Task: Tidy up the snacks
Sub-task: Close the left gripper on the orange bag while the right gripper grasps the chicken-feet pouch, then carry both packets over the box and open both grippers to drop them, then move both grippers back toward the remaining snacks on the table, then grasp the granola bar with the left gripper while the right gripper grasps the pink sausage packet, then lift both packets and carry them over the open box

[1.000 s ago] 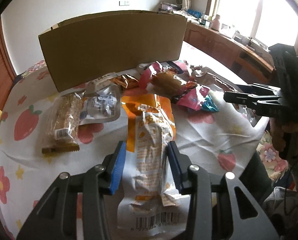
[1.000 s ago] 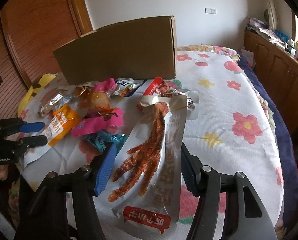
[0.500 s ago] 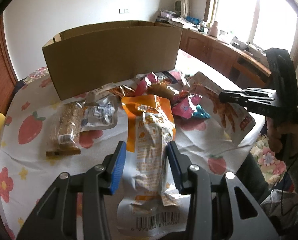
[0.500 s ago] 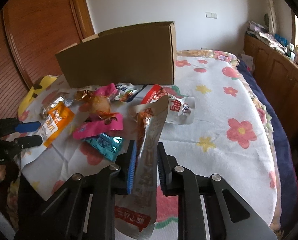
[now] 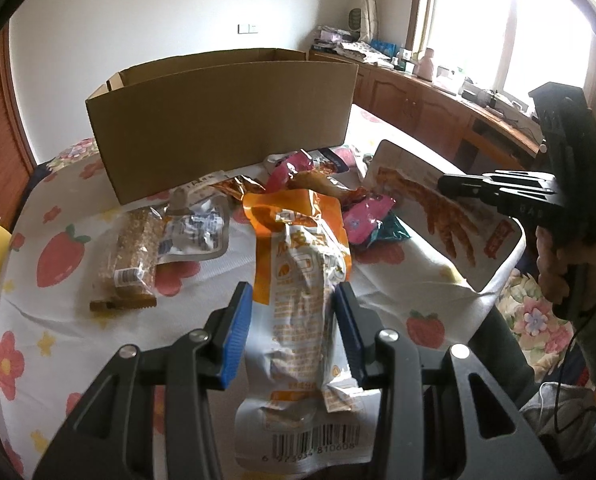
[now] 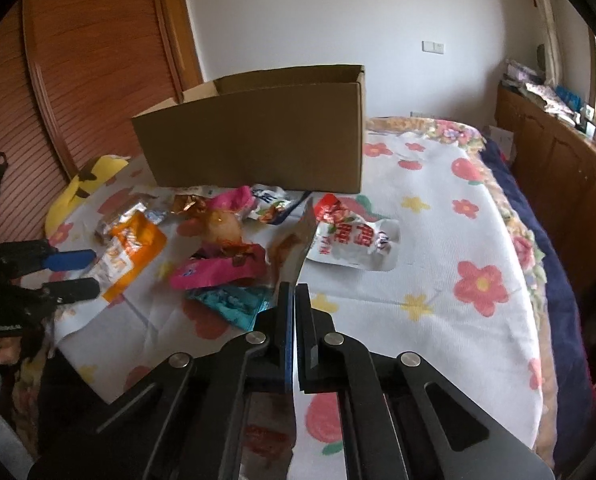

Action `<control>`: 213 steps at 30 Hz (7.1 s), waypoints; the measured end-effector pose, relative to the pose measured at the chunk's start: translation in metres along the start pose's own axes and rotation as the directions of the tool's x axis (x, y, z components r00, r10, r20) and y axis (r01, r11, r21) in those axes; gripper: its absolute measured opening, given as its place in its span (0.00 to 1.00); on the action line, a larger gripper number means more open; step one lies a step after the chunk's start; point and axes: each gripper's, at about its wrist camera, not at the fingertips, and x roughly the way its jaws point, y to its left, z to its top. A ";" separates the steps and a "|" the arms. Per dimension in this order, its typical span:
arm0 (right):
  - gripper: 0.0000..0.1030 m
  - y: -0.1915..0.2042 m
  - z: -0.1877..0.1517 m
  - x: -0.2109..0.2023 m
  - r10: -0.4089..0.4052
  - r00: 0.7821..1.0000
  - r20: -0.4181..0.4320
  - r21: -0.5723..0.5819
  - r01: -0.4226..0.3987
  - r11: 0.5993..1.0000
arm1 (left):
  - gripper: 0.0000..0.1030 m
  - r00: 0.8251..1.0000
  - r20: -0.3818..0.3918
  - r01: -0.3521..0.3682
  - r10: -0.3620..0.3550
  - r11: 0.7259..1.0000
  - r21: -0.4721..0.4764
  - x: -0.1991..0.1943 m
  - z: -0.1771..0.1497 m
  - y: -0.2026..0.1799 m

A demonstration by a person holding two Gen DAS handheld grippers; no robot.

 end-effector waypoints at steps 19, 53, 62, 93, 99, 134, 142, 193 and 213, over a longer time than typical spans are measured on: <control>0.00 0.010 0.031 -0.036 -0.055 0.996 0.066 -0.114 0.062 0.992 | 0.39 0.991 0.133 -0.018 0.020 1.000 -0.021 -0.040 0.032 0.009; 0.00 0.035 0.232 0.063 -0.027 0.981 0.194 -0.341 0.093 0.936 | 0.39 0.945 0.296 -0.115 0.138 0.989 -0.094 0.021 0.231 0.130; 0.00 0.024 0.230 0.132 -0.041 0.993 0.115 -0.304 0.074 0.950 | 0.40 0.965 0.209 -0.142 0.157 0.986 -0.086 0.081 0.235 0.147; 0.25 -0.004 0.199 0.058 -0.088 0.987 0.134 -0.151 0.108 0.983 | 0.57 0.948 0.270 -0.156 0.169 0.985 -0.068 0.007 0.169 0.105; 0.30 0.011 0.164 0.019 -0.066 0.989 0.132 -0.160 0.087 0.983 | 0.58 0.950 0.265 -0.148 0.166 0.985 -0.087 -0.012 0.136 0.099; 0.50 0.058 0.048 0.108 0.066 0.991 -0.119 -0.082 -0.076 0.994 | 0.61 0.977 -0.004 -0.210 0.212 0.963 -0.170 0.047 0.032 0.117; 0.55 0.063 0.047 0.122 0.041 0.984 -0.171 -0.102 -0.059 0.993 | 0.61 0.974 -0.090 -0.221 0.210 0.964 -0.145 0.067 0.033 0.119; 0.39 0.075 0.046 0.100 -0.008 0.997 -0.083 -0.190 -0.008 0.982 | 0.41 0.990 0.090 -0.095 0.109 0.985 -0.146 0.005 0.027 0.071; 0.39 0.076 0.074 0.022 0.059 0.995 0.080 -0.158 -0.046 0.986 | 0.41 0.974 0.203 -0.073 0.106 0.984 -0.162 -0.024 0.040 0.055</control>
